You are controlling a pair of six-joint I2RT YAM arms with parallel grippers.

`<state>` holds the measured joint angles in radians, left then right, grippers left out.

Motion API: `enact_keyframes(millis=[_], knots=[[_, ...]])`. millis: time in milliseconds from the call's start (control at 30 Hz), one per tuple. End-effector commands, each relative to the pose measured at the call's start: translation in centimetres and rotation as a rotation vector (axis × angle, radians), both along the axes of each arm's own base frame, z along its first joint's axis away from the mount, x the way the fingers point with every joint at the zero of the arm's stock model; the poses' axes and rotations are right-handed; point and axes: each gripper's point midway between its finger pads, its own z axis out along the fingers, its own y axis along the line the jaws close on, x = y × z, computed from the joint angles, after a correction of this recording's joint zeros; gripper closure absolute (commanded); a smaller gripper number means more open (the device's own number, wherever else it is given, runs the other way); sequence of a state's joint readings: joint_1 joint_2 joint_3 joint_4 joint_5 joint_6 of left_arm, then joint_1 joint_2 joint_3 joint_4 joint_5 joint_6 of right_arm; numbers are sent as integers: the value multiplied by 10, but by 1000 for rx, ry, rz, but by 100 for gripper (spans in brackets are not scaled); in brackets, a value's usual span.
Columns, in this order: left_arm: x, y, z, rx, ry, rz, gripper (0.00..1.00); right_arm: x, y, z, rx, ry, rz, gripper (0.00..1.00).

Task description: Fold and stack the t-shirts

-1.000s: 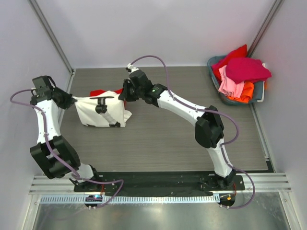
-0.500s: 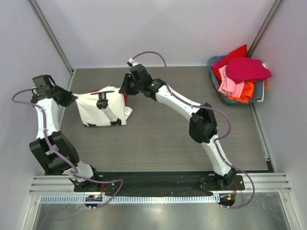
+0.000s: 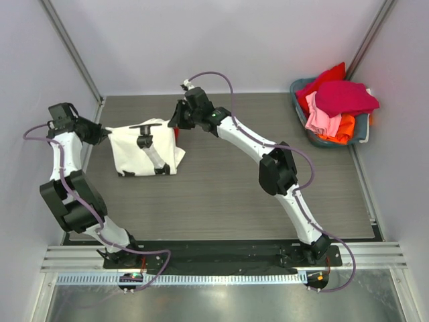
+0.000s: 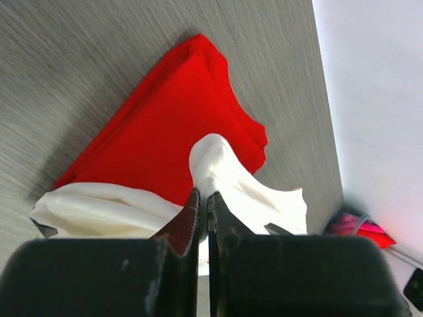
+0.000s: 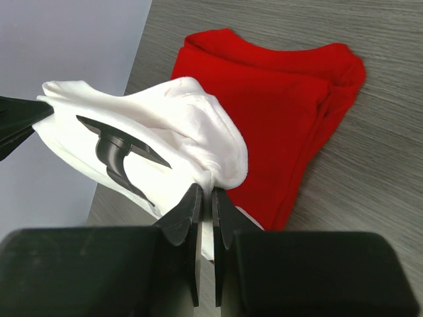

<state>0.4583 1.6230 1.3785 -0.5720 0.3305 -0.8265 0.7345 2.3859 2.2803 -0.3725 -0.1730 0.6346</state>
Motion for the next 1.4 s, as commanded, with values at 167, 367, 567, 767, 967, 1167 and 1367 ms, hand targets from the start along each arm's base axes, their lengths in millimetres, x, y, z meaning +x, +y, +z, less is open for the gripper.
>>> enact_keyframes(millis=[167,367,567,767,967,1167,1367], knots=[[33,22,23,42,-124,55,100,42,-14,19,58,-57,-40,99],[55,22,12,45,-115,54,100,64,-23,21,108,-67,-55,99],[80,25,-9,42,-94,50,100,82,-24,1,135,-68,-69,99],[109,30,-32,24,-98,46,100,101,-24,-26,193,-52,-93,99],[142,30,-56,-16,-126,32,99,136,-39,-24,288,-107,-165,99],[174,18,-64,-9,-171,-20,2,144,-46,-43,289,-90,-198,6],[156,-5,-28,58,-201,-74,0,123,-56,-31,254,-89,-160,3]])
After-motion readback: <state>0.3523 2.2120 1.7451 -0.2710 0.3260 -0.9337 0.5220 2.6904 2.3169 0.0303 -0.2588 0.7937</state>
